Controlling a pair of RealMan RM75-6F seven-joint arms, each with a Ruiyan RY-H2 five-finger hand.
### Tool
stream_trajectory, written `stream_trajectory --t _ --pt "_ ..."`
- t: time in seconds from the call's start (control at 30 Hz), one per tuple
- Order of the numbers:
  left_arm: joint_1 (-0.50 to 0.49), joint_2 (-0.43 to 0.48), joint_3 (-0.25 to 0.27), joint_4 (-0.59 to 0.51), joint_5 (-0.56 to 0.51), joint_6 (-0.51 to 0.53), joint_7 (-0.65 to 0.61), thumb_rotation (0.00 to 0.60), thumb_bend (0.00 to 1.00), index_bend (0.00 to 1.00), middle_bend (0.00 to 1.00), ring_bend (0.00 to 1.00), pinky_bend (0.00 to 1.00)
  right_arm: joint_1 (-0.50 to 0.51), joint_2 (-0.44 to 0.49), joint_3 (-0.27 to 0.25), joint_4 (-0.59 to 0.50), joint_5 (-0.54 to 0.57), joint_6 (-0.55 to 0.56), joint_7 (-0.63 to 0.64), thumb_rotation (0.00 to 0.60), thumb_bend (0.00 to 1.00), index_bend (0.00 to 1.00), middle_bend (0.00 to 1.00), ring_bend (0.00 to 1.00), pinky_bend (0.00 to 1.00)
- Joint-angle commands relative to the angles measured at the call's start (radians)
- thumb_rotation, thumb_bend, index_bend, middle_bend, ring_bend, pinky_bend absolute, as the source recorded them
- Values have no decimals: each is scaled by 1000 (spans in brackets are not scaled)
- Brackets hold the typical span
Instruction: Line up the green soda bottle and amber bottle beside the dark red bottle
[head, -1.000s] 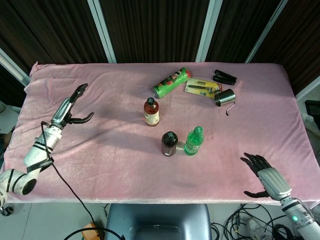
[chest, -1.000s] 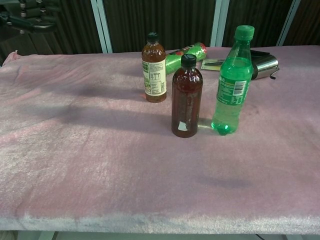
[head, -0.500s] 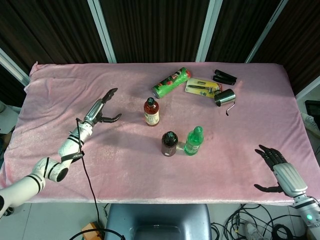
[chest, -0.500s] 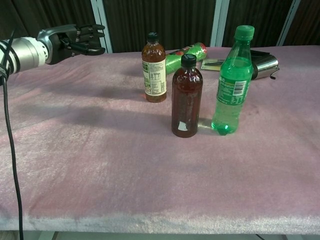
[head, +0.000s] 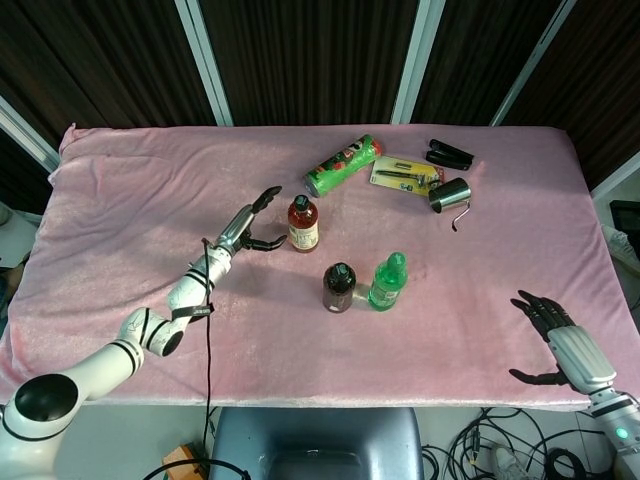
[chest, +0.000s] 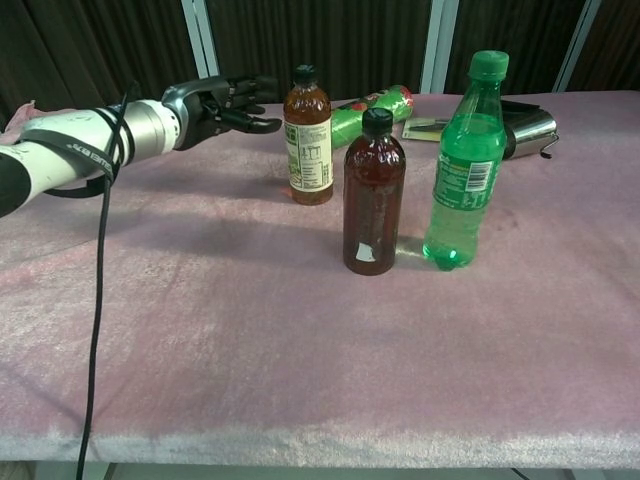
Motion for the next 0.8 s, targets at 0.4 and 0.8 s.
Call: stream_trajectory --t 0.4,0.8 --pt "-90 -124 3 143 6 -56 -70 600 324 10 61 0 69 -16 23 -4 16 7 6 54 600 252 0 0 0 100" --pt "-138 -226 -25 305 -38 -79 -85 600 324 319 328 93 174 -29 43 -12 19 -2 15 84 600 252 0 0 0 96"
